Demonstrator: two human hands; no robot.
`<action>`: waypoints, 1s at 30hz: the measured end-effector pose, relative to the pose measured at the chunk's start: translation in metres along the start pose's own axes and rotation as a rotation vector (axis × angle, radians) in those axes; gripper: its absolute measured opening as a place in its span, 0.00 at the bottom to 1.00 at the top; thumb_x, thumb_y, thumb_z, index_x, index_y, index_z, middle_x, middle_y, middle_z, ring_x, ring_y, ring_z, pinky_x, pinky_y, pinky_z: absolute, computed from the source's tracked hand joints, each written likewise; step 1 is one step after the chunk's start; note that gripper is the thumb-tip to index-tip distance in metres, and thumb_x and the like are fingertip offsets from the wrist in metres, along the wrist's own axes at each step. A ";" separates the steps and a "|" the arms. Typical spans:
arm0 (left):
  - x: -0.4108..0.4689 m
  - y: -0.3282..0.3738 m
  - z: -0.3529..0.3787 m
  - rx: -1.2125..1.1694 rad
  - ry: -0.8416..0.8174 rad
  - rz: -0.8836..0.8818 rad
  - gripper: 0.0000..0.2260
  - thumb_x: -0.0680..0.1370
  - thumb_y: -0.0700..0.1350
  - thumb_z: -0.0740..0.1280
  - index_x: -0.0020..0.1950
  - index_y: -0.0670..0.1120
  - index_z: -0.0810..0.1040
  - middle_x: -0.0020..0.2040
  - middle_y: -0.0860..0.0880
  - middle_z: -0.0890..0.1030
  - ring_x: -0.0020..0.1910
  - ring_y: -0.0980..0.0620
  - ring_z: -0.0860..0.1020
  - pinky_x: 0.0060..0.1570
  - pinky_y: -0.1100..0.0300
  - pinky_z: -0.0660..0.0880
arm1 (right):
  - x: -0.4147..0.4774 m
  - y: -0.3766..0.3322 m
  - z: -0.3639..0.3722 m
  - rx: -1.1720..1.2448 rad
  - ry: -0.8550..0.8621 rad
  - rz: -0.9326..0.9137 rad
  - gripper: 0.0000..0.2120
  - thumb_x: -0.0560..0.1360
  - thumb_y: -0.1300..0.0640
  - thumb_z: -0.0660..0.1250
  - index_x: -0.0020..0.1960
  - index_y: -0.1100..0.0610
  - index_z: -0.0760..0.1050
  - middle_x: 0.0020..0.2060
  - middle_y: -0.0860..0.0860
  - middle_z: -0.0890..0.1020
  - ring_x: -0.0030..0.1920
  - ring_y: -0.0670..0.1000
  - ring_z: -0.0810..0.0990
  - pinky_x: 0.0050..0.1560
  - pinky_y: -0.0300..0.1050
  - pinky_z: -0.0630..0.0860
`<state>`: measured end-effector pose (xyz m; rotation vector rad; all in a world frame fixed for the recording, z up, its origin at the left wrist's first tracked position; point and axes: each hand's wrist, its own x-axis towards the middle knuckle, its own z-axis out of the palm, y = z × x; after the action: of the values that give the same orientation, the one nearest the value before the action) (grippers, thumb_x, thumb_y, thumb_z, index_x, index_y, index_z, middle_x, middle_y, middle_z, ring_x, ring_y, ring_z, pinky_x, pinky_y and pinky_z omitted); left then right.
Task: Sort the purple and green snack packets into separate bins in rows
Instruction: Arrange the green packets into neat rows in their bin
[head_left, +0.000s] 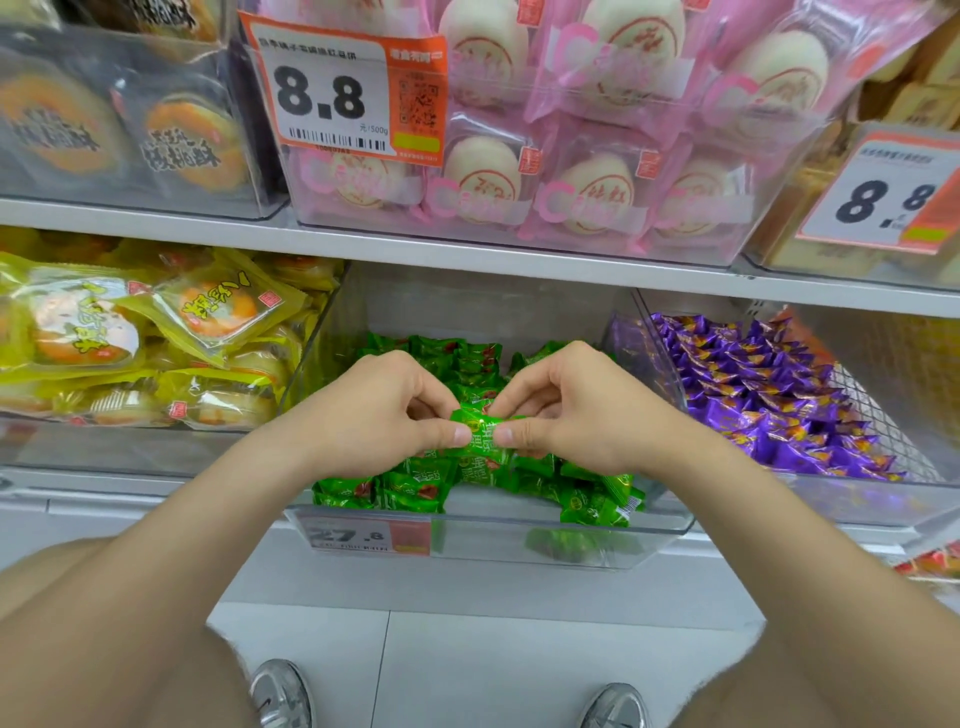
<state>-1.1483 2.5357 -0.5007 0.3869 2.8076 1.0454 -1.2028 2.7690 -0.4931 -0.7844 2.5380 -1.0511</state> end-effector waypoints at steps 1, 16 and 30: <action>-0.002 -0.001 0.002 0.035 0.010 -0.003 0.12 0.79 0.55 0.74 0.37 0.53 0.84 0.32 0.56 0.81 0.30 0.60 0.75 0.33 0.68 0.71 | -0.004 0.001 0.002 -0.082 0.014 -0.021 0.08 0.73 0.53 0.81 0.49 0.52 0.87 0.38 0.48 0.88 0.39 0.45 0.87 0.49 0.46 0.85; 0.012 -0.013 0.027 0.439 0.034 -0.038 0.15 0.76 0.54 0.75 0.62 0.56 0.82 0.49 0.57 0.75 0.49 0.55 0.73 0.50 0.56 0.76 | 0.019 0.024 0.053 -0.643 -0.054 -0.019 0.16 0.68 0.52 0.74 0.55 0.52 0.79 0.44 0.51 0.80 0.50 0.58 0.78 0.46 0.55 0.81; 0.025 -0.003 0.041 0.525 0.018 -0.042 0.17 0.73 0.61 0.76 0.58 0.56 0.85 0.50 0.54 0.73 0.53 0.50 0.76 0.45 0.56 0.73 | 0.018 0.023 0.056 -0.717 0.057 -0.032 0.18 0.69 0.46 0.75 0.58 0.46 0.82 0.46 0.51 0.81 0.49 0.60 0.81 0.42 0.48 0.77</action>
<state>-1.1651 2.5664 -0.5346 0.3622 3.0587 0.2871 -1.2012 2.7403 -0.5490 -0.9625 2.9719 -0.1322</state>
